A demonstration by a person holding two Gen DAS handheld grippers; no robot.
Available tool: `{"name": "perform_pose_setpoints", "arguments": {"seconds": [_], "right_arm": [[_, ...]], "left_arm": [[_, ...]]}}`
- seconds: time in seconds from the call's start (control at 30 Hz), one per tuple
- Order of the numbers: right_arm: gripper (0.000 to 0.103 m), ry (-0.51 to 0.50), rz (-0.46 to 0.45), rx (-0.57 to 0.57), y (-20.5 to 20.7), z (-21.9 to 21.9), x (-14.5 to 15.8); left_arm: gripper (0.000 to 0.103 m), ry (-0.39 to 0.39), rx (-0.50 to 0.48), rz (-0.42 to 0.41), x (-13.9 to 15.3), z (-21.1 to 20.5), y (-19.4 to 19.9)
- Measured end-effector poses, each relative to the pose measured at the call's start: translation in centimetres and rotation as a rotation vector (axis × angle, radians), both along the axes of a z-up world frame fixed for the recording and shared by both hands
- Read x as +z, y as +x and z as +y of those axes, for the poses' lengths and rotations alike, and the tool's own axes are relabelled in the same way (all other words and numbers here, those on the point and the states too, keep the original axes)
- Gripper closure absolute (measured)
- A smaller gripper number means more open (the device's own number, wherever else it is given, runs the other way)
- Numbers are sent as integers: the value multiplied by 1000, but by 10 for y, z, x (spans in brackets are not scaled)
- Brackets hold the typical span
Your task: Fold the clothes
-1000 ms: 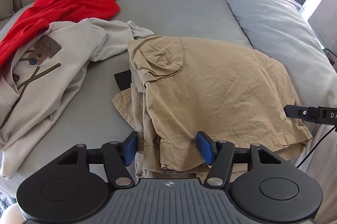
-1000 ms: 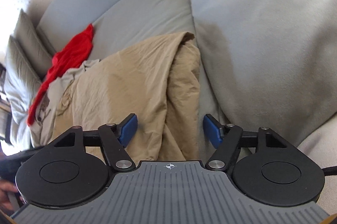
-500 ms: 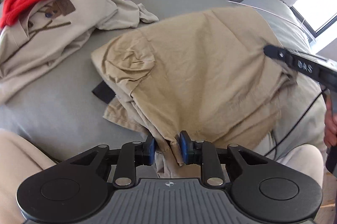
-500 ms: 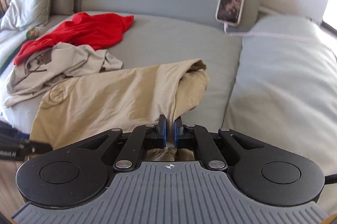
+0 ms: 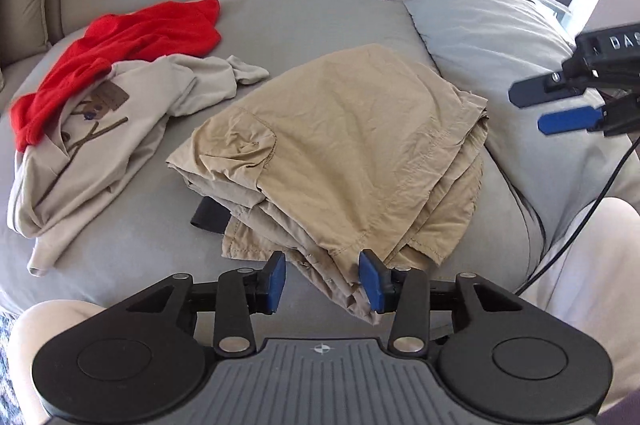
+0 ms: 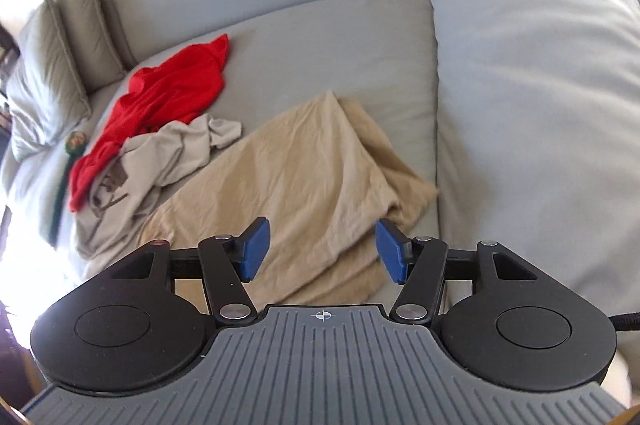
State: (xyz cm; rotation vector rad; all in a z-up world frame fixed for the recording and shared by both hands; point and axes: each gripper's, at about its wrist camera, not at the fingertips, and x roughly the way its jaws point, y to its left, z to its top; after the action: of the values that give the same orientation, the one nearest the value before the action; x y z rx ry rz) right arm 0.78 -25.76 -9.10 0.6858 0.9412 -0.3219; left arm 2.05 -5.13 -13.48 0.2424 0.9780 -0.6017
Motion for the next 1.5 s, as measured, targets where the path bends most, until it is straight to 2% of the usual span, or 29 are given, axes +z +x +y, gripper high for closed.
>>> {"name": "perform_pose_setpoints", "arguments": {"seconds": [0.07, 0.13, 0.23, 0.27, 0.3, 0.4, 0.5, 0.6, 0.77, 0.9, 1.0, 1.07, 1.13, 1.23, 1.27, 1.37, 1.43, 1.5], "right_arm": [[42, 101, -22, -27, -24, 4, -4], [29, 185, -43, -46, -42, 10, -13], [28, 283, -68, -86, -55, 21, -41], [28, 312, -75, -106, -55, 22, -51], [29, 346, -87, -134, -54, 24, -63], [33, 458, -118, -217, -47, 29, -94], [40, 518, -130, -245, -39, 38, -113], [42, 504, -156, -244, -37, 45, -118], [44, 472, -237, -283, -28, 44, -129], [64, 351, -279, -270, -8, 46, -137], [67, 290, -276, -268, -2, 50, -134], [73, 240, -243, -235, 2, 51, -126], [83, 195, -213, -199, 5, 51, -115], [90, 148, -181, -139, 4, 47, -93], [91, 130, -167, -121, 2, 43, -85], [91, 77, -101, -80, -13, 21, -64], [91, 62, -39, -66, -24, 2, -62], [91, 94, 12, -76, -32, -17, -72]], "left_arm": [[60, -19, -8, -54, 13, 9, -3], [60, -34, -11, -121, 23, 13, -4], [65, -64, -45, -202, 27, 9, 3], [69, -68, -65, -207, 23, 4, 7], [82, -69, -87, -209, 18, 0, 12], [96, 9, -159, -197, -6, -19, 22], [102, 93, -217, -132, -29, -29, 30], [103, 126, -254, -126, -36, -33, 29], [103, 107, -244, -87, -40, -32, 33], [103, 107, -220, -91, -40, -34, 31], [103, 115, -197, -100, -40, -36, 27], [103, 124, -191, -111, -35, -37, 22], [90, 107, -192, -123, -24, -33, 17], [76, 28, -195, -130, 0, -15, 12], [69, 0, -189, -134, 8, -7, 13], [61, -72, -126, -124, 24, 13, 26], [51, -111, -82, -106, 26, 15, 40], [34, -162, -68, -52, 19, 9, 60]]}}
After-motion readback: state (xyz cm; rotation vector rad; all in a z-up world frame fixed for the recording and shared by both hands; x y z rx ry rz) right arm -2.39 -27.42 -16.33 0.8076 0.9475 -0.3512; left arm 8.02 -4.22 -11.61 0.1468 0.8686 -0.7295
